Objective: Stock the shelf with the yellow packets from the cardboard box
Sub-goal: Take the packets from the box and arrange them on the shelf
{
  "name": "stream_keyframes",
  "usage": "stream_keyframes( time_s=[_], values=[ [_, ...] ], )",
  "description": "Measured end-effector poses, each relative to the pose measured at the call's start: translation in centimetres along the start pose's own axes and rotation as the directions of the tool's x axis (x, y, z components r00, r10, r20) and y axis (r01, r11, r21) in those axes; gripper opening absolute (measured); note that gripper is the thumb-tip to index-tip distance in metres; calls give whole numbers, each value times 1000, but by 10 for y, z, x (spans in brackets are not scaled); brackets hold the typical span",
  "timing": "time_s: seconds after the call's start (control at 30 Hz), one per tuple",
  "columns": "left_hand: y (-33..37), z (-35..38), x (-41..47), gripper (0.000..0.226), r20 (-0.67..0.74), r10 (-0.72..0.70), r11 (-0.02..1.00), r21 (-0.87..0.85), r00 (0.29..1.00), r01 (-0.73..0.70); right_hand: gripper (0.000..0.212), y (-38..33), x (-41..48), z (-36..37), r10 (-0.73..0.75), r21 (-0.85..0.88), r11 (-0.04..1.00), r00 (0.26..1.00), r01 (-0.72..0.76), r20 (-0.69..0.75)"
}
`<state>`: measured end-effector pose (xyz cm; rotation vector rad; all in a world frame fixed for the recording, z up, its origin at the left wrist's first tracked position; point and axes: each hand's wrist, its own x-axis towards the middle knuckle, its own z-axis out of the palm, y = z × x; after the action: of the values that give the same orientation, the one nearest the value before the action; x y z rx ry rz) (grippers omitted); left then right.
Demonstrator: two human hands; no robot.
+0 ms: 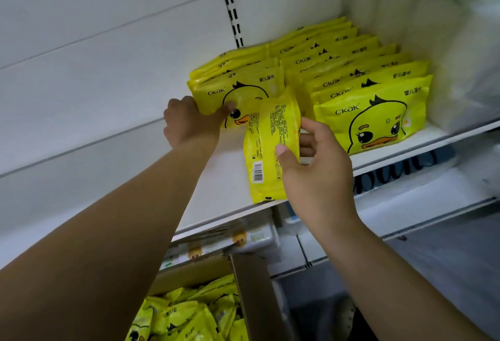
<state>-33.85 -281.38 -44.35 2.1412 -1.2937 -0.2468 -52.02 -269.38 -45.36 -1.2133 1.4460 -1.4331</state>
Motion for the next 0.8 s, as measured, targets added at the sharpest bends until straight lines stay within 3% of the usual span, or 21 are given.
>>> stream_keyframes(
  time_s=[0.13, 0.27, 0.4, 0.57, 0.67, 0.8],
  values=[
    [-1, 0, -10, 76, 20, -79, 995, -63, 997, 80, 42, 2, 4, 0, 61, 36, 997, 998, -61, -7],
    [-9, -12, -32, 70, -4, -133, 944, -305, 991, 126, 40, 0, 6, -1, 163, 141, 977, 987, -161, -6],
    [-19, -44, -76, 49, 203, -189, 803, -531, 961, 271, 48, -10, 0, -2, 249, 251, 932, 965, -263, 88],
    [-38, -83, -165, 47, 529, -137, 485, -701, 837, 522, 54, -21, -27, 0, 295, 341, 861, 917, -377, 270],
    [-46, -99, -207, 39, 523, -94, 327, -788, 847, 522, 58, -27, -52, -2, 288, 311, 847, 864, -431, 412],
    [-67, -126, -244, 26, 404, -212, 264, -853, 890, 450, 48, -33, -83, -7, 279, 213, 872, 804, -442, 525]
  ],
)
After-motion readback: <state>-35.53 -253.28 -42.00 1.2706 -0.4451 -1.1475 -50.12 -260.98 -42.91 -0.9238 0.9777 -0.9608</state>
